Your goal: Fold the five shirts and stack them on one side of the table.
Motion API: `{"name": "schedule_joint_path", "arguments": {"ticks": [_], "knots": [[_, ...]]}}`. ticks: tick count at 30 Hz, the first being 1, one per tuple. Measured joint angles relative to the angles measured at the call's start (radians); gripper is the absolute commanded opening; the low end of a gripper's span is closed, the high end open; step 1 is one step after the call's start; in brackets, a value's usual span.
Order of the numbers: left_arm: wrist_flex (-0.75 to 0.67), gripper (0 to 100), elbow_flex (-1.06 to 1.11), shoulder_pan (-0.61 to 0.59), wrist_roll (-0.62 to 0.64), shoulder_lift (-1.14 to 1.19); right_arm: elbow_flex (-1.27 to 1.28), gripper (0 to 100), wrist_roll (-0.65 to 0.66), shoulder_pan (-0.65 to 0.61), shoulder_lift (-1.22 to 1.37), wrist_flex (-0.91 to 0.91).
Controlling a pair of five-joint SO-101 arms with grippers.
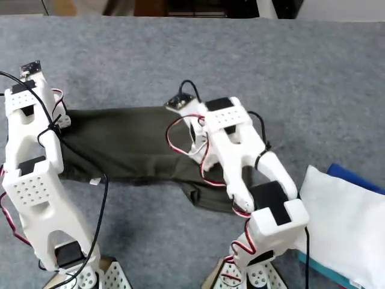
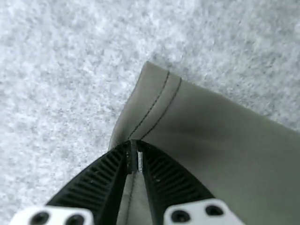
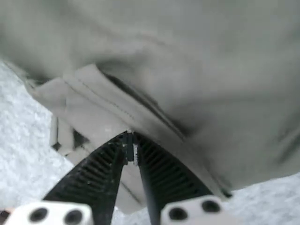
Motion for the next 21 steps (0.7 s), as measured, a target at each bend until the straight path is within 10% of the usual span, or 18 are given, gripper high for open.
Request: {"name": "schedule_joint_path", "arguments": {"ticks": [21], "knots": [[0.0, 2, 0.0, 0.0, 0.0, 0.0, 0.324, 0.5, 0.0, 0.0, -0.565, -0.084]]}}
